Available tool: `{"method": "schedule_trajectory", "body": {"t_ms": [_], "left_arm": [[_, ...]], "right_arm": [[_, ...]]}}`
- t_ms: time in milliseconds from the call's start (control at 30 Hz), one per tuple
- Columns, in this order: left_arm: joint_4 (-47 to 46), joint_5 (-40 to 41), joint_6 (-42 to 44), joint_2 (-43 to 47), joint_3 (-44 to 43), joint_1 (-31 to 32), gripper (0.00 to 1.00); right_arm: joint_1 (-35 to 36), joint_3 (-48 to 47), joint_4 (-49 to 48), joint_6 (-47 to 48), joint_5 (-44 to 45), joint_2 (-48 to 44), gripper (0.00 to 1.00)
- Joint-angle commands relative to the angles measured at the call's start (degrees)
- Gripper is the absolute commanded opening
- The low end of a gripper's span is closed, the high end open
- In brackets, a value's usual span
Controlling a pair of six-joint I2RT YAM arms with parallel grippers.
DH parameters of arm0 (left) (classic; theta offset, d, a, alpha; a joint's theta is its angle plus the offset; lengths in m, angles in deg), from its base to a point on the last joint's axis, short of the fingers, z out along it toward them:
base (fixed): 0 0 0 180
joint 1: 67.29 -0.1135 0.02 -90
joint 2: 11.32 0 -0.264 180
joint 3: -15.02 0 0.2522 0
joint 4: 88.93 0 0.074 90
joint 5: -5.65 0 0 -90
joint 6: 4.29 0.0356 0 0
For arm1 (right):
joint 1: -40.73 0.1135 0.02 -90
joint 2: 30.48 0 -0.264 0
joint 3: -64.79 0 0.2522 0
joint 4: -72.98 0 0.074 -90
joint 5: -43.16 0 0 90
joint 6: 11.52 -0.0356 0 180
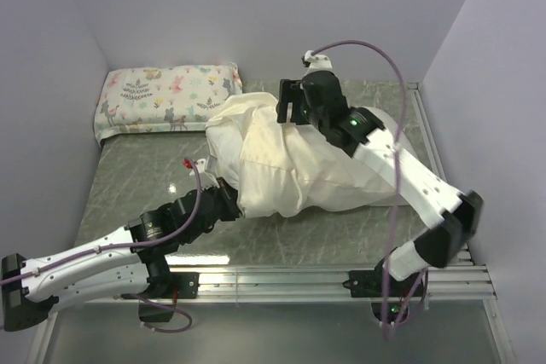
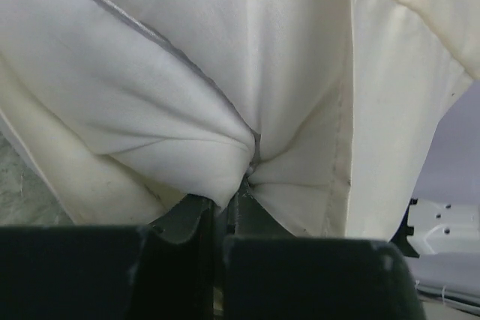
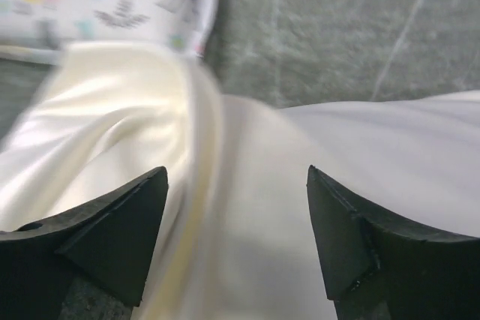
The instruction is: Remove the pillowcase from the pillow
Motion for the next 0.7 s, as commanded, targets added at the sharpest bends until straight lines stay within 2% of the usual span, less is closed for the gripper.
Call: {"method": "schedule_trajectory", "body": {"t_ms": [0, 100, 233, 500, 567, 600, 667], "left_arm": [[-5.6, 4.5, 0.3, 0.1, -4.1, 0.2, 0.00], [-6.2, 7.1, -1.0, -0.7, -5.2, 0.2, 0.00], [-7.3, 8.8, 0.9, -3.9, -9.8, 0.2, 0.00], [-9.1, 8.0, 3.6, -11.6, -15.7, 0.2, 0.00], [-9.1, 7.9, 3.9, -12.1, -16.6, 0.2, 0.00], [-8.8, 8.1, 3.9, -12.0, -16.9, 0.2, 0.00], [-7.8, 8.9, 4.8, -10.8, -17.8, 0.2, 0.00]], "right_arm": [[5.7, 2.2, -1.5, -0.6, 6.3, -10.7, 0.82], [8.5, 6.8, -1.1, -2.4, 9.4, -16.8, 0.84], [12.7, 18.1, -4.8, -6.8, 6.1, -26.5, 0.84], [22.3, 31.3, -10.3, -14.5, 6.2, -29.4, 0.84], [22.4, 33.5, -10.0, -15.8, 7.8, -29.4, 0.79], [22.3, 34.1, -9.1, -15.9, 9.2, -29.4, 0.67], [22.2, 34.9, -6.4, -16.4, 13.7, -30.6, 0.50]]}}
